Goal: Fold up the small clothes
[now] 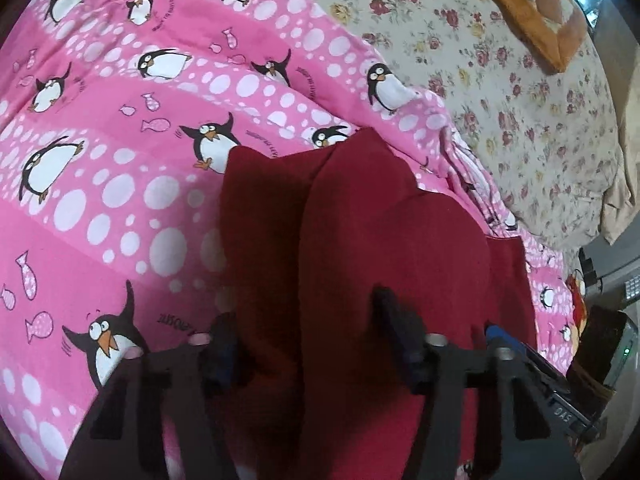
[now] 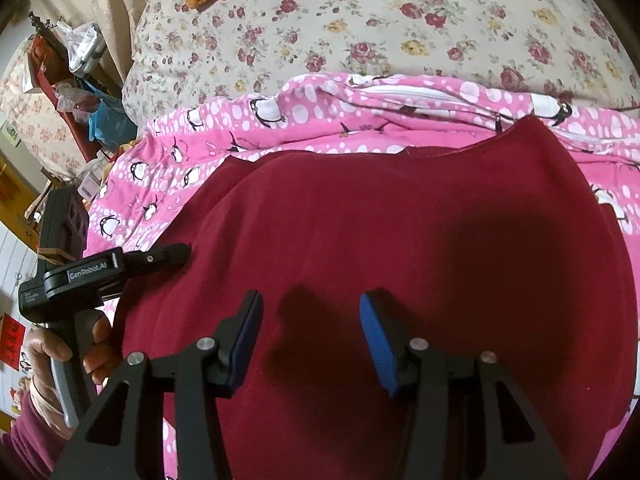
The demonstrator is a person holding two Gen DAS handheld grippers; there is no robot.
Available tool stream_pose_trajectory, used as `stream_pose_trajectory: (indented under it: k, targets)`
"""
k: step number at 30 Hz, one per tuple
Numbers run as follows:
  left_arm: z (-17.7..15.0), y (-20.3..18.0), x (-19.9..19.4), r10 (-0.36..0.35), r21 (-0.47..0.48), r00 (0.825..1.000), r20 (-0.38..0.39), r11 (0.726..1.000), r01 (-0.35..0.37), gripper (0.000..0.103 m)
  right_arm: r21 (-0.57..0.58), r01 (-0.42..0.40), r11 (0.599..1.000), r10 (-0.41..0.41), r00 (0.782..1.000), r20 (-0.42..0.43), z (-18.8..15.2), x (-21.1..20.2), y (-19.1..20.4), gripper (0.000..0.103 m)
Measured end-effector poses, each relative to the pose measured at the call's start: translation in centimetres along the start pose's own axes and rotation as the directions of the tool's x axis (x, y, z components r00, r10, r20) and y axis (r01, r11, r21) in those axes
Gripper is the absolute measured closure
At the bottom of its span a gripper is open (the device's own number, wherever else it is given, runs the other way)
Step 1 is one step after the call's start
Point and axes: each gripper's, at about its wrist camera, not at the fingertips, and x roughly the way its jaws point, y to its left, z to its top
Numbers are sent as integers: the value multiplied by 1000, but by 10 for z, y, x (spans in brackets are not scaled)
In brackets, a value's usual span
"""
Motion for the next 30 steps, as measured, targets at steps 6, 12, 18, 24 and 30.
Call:
stream_pose_trajectory:
  k: [6,12,18,24,30]
  targets:
    - [-1,-10,-16,-40,-2,999,26,999,40,103,-44,144,989,-141,988,68,-3,-13,2,54]
    - [-2,-44,-42,-86,44,993,78,996,83,103,-51,253,966,-250,966,61,2,-16,-20,65]
    - [-2,-101,-56,-76,142,993,87,988,63,103,59,139,989,-142,988,59,1,-25,-44,66]
    - [-8,-153,-56,-94,215,993,70,974,77,103,219,35,975,-55,995,85,-5,-41,-75,66]
    - [-16,-199,-33,-78,253,996,40,965,65,103,345,-43,938,-5,991,136,-17,-64,-98,59]
